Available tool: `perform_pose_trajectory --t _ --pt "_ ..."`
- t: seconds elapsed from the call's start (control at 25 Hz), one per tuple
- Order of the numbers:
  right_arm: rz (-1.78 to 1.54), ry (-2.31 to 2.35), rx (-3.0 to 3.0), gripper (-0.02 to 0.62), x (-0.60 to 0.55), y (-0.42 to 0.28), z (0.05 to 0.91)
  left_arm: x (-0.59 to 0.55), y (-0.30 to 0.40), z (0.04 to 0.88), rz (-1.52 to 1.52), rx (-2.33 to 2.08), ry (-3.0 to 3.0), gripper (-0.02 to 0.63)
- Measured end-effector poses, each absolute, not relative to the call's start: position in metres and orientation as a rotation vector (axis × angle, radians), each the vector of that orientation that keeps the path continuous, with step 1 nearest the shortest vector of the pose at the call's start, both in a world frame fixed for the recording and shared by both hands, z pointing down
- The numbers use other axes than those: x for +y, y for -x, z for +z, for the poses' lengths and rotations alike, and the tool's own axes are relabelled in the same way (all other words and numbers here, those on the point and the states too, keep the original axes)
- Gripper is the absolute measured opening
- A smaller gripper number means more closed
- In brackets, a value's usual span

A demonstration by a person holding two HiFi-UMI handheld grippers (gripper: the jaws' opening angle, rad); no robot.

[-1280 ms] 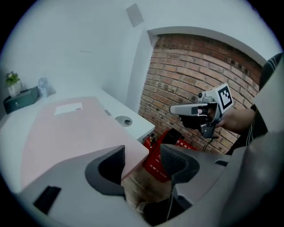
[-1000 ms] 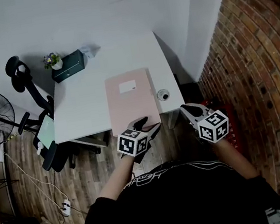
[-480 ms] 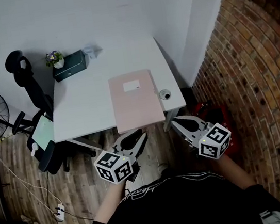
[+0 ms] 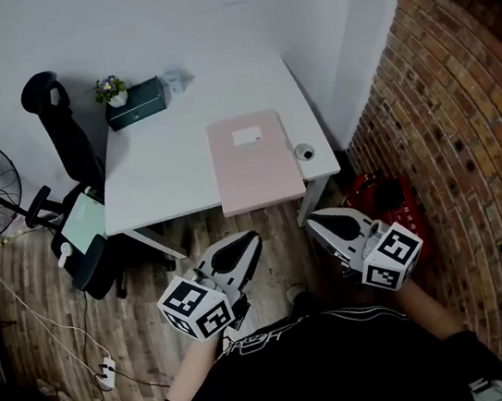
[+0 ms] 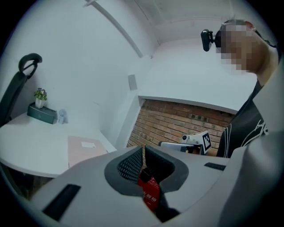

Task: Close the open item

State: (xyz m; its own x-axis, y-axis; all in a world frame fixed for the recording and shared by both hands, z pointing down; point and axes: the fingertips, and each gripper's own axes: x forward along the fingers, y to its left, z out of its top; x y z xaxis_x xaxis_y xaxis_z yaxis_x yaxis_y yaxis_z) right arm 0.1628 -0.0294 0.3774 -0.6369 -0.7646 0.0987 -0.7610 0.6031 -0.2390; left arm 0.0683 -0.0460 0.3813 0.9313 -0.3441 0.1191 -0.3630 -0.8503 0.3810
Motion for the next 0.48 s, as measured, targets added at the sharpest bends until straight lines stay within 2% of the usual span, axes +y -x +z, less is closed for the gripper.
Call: perform_pose_trajectory --t 0.48 --pt "-0.403 1.346 2.75 0.002 -0.004 -0.143 0.373 -0.026 -0.039 0.383 0.074 -0.532 -2.68 0.043"
